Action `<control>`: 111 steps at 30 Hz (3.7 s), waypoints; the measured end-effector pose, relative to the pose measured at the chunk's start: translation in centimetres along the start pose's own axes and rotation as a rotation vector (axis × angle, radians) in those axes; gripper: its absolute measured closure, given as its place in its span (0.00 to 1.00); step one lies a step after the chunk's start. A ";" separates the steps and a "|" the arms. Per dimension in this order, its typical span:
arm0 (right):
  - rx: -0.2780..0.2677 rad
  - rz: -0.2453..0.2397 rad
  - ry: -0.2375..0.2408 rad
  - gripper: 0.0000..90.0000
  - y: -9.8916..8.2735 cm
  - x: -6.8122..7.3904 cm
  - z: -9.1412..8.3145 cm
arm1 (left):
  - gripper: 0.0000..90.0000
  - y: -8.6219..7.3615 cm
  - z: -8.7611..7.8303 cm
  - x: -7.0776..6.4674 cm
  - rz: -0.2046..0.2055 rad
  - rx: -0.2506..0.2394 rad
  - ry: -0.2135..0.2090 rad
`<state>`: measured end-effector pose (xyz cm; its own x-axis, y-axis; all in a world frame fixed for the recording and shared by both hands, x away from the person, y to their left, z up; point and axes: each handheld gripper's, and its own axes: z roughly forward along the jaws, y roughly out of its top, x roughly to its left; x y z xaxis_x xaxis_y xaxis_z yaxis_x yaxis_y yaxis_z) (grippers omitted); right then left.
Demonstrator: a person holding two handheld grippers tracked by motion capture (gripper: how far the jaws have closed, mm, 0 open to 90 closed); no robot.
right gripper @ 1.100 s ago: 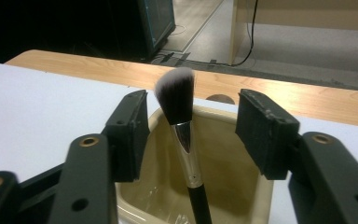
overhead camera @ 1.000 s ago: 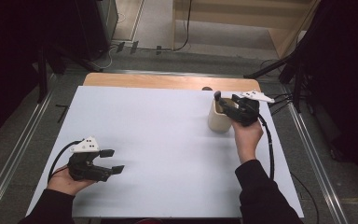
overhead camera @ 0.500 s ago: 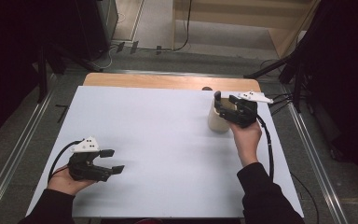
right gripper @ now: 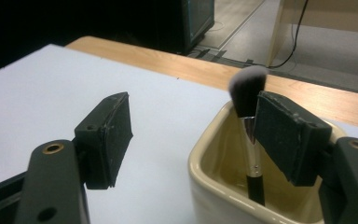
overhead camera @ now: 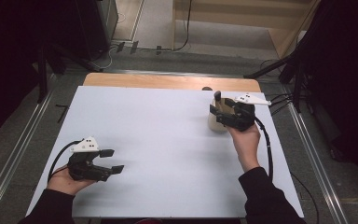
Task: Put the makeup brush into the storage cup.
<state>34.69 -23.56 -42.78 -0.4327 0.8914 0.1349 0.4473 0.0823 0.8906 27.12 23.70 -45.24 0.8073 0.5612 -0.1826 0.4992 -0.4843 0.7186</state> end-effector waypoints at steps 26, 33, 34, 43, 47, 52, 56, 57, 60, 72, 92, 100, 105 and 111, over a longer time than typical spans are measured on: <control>0.011 -0.057 0.151 0.32 -1.1 1.8 -1.8 | 0.29 0.0 0.0 0.0 -0.003 0.000 0.002; 0.026 -0.074 0.173 0.32 -1.7 2.2 -2.3 | 0.29 0.0 0.0 0.0 -0.004 -0.001 0.004; 0.024 -0.076 0.181 0.32 -1.9 2.3 -2.4 | 0.29 0.0 0.0 0.0 -0.005 0.000 0.003; 0.055 -0.078 0.219 0.32 -3.2 2.7 -2.8 | 0.29 0.0 0.0 0.0 -0.001 0.002 0.004; 0.065 -0.072 0.229 0.32 -3.7 2.6 -2.9 | 0.29 0.0 0.1 0.0 -0.002 0.001 0.003; 0.068 -0.074 0.248 0.32 -4.4 2.6 -3.2 | 0.29 -0.1 0.1 0.1 0.002 0.005 0.006; 0.073 -0.074 0.261 0.32 -4.9 2.5 -3.4 | 0.29 -0.1 0.1 0.2 -0.004 0.003 0.007; 0.077 -0.073 0.264 0.32 -5.0 2.5 -3.5 | 0.29 -0.1 0.1 0.2 -0.003 0.003 0.008; 0.085 -0.085 0.271 0.32 -5.3 2.7 -3.6 | 0.29 -0.1 0.1 0.2 -0.002 0.003 0.007; 0.152 -0.110 0.320 0.32 -7.1 3.3 -4.1 | 0.29 -0.1 0.1 0.2 0.001 0.004 0.006; 0.212 -0.146 0.344 0.30 -8.5 3.5 -5.6 | 0.29 -0.2 0.1 0.2 0.004 0.006 0.006; 0.222 -0.147 0.333 0.30 -8.9 3.2 -6.3 | 0.29 -0.2 0.1 0.1 0.007 0.007 0.006; 0.216 -0.137 0.330 0.29 -9.1 2.7 -7.1 | 0.29 -0.2 0.2 0.1 0.015 0.007 0.007; 0.201 -0.136 0.333 0.28 -9.5 2.4 -7.9 | 0.28 -0.2 0.2 0.0 0.016 0.000 -0.002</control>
<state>23.26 -25.74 -47.49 -0.7132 0.6764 0.1842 0.4982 0.3042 0.8119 27.13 23.68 -45.48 0.8157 0.5521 -0.1726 0.4862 -0.4928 0.7216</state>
